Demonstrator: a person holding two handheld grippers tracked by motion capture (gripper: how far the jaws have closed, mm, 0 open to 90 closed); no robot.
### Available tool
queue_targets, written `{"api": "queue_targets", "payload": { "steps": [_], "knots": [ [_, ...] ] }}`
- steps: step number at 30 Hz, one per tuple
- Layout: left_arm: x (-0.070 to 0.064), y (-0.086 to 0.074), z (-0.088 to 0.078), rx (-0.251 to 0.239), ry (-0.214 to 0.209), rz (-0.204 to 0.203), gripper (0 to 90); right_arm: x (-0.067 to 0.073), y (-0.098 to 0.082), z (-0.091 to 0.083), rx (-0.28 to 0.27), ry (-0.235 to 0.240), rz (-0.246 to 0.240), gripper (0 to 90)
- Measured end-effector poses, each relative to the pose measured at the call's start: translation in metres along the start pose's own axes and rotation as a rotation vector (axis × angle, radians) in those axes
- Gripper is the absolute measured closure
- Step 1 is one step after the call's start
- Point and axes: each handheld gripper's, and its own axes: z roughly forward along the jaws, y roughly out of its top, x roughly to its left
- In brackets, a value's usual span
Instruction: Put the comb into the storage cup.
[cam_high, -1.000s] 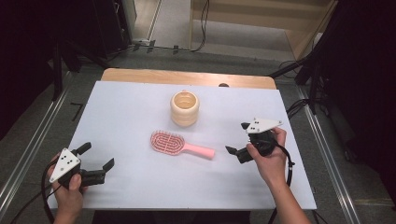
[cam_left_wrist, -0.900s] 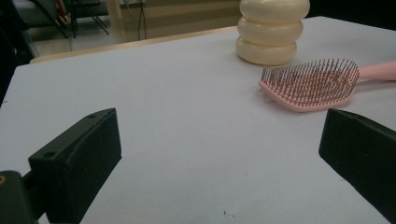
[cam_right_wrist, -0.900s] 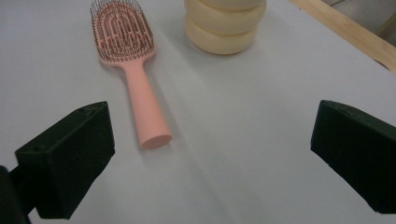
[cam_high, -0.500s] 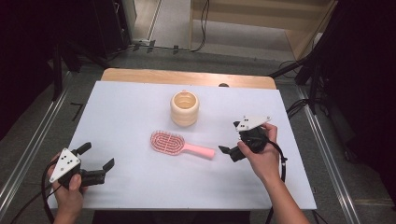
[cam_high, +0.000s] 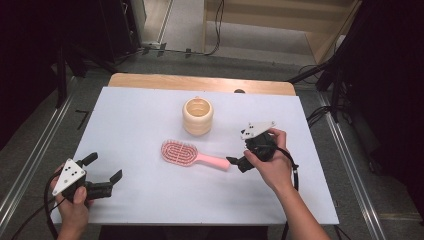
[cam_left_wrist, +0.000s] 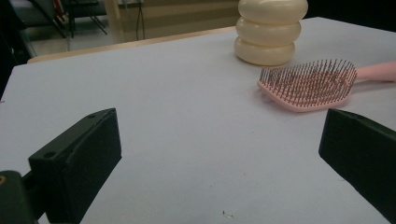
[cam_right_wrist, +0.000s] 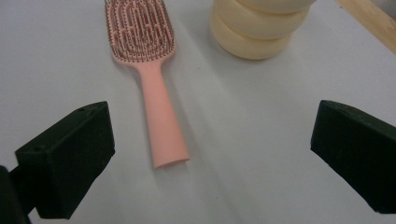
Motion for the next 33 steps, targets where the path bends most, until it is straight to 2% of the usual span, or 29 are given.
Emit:
{"api": "queue_targets", "payload": {
  "steps": [27, 33],
  "knots": [
    [0.001, 0.000, 0.000, -0.002, -0.005, -0.004, 0.0, 0.011, 0.029, 0.032, 0.113, 0.051, -0.081, 0.0],
    [0.001, 0.000, 0.000, -0.002, -0.006, -0.001, 0.0, 0.013, 0.032, 0.040, 0.139, 0.066, -0.084, 0.0]
  ]
}}
